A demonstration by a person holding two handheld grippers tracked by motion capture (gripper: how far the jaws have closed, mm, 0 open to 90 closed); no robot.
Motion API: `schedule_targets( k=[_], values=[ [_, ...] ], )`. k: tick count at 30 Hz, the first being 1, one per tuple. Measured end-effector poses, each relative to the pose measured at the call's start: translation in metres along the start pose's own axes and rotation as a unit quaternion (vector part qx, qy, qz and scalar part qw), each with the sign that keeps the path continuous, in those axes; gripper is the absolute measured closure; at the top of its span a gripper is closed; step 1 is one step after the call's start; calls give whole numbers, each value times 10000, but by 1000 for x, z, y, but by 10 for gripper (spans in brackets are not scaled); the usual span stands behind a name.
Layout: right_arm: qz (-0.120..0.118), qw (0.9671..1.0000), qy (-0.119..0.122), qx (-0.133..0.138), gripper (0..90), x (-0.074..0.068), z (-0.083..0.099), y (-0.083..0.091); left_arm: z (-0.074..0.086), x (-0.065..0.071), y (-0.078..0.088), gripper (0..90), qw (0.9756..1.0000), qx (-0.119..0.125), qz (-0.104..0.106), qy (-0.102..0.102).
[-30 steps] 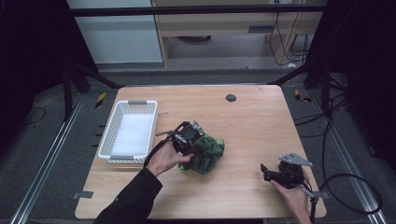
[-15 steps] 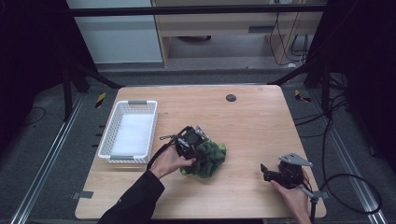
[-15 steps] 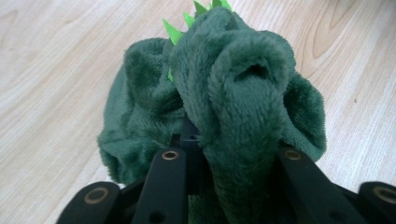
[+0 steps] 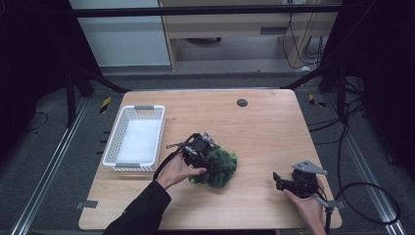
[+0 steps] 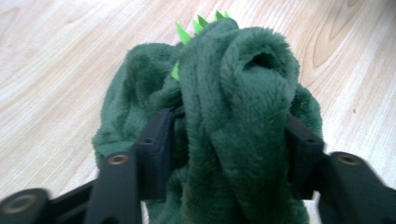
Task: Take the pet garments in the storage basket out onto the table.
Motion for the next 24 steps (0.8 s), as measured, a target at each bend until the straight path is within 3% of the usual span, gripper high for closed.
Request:
schedule_targets(
  k=[12,20,24],
  values=[
    [4,10000,-18,-6,122,1,0,0,10,-3,20,270,9986,507,-93,142],
    [10,10000,-63,22,117,1,0,1,27,-8,37,245,9939,1038,-31,383],
    [9,10000,-49,38,115,1,0,1,36,-9,43,245,9920,1181,-104,438]
  ],
)
Point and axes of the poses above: each handheld gripper's, and its own axes: y roughly backward along the jaws, z roughly out of its underside, x roughly to its right, the point moved 2 cm from there along -y, roughly forward along the jaws, and after that the axes turned 1 degree about -x, right-handed, at the moved point
